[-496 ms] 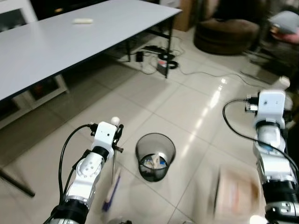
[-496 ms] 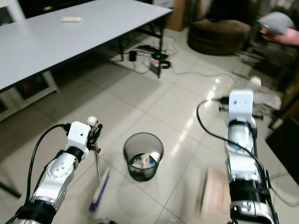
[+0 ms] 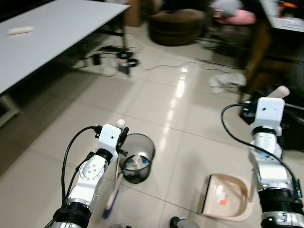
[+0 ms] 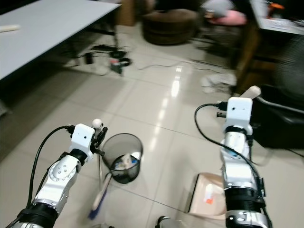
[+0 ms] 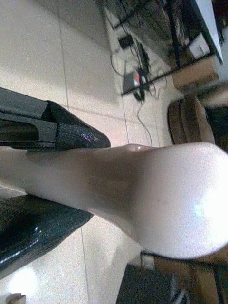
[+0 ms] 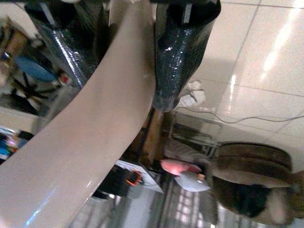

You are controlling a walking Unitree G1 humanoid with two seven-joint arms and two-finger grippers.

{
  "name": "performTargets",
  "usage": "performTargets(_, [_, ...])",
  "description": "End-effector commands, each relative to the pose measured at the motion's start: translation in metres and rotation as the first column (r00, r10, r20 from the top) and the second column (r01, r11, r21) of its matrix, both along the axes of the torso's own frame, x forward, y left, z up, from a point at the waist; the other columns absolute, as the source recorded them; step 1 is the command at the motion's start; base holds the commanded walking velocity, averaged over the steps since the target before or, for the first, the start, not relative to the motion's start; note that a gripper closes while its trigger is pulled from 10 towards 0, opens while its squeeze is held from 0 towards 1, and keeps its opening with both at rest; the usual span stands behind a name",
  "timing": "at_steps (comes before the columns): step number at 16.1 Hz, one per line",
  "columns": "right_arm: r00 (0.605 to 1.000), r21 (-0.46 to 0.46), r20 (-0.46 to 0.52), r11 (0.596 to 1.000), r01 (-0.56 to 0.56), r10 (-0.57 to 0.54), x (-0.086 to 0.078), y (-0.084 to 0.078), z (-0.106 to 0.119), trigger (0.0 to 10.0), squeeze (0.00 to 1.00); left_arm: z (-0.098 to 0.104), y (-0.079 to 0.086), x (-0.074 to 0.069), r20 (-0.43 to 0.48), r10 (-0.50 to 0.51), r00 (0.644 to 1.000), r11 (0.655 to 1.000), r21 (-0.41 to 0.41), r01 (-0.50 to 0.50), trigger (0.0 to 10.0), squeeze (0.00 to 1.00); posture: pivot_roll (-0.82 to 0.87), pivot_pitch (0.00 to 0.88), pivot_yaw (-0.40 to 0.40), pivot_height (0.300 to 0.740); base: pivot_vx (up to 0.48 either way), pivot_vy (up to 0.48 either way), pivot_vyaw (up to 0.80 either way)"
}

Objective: Sweep floor

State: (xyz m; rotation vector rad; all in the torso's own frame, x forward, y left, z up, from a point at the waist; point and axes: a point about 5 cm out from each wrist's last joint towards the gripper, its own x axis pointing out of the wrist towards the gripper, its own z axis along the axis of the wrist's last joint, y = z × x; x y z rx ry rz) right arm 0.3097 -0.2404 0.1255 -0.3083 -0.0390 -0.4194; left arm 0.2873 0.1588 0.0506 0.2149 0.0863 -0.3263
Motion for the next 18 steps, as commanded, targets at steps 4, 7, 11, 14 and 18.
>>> performTargets(4, [1.0, 0.051, 0.022, 0.999, -0.015, 0.014, -0.003, 0.011, 0.001, 10.0, 0.0, 0.005, -0.007, 0.0, -0.002, -0.085, 0.996, 0.996, -0.034, 0.085, 10.0, 0.0, -0.04, 0.0, 0.023, 0.74, 0.0, 0.0, -0.8])
performTargets(7, [1.0, 0.067, 0.012, 0.998, -0.013, 0.012, -0.004, 0.013, -0.002, 10.0, 0.0, -0.005, -0.004, -0.008, -0.084, -0.226, 0.97, 0.967, 0.096, 0.234, 10.0, 0.0, -0.04, 0.0, 0.023, 0.74, 0.0, 0.0, -0.8])
performTargets(11, [1.0, 0.07, 0.018, 0.997, -0.014, 0.013, -0.004, 0.016, -0.001, 10.0, 0.0, 0.01, -0.003, 0.0, -0.022, -0.221, 0.975, 0.975, 0.012, 0.221, 10.0, 0.0, -0.04, 0.0, 0.03, 0.74, 0.0, 0.0, -0.8])
performTargets(14, [0.999, 0.064, 0.032, 0.998, -0.024, 0.021, -0.006, 0.019, 0.0, 10.0, 0.0, 0.015, -0.007, 0.007, 0.031, -0.126, 0.992, 0.991, -0.033, 0.127, 10.0, 0.0, -0.05, 0.0, 0.034, 0.74, 0.0, 0.0, -0.8])
performTargets(18, [0.999, 0.085, 0.03, 0.996, -0.027, 0.025, -0.01, 0.022, -0.003, 10.0, 0.0, 0.02, -0.012, 0.01, 0.065, -0.104, 0.992, 0.994, -0.03, 0.106, 10.0, 0.0, -0.05, 0.0, 0.032, 0.74, 0.0, 0.0, -0.8])
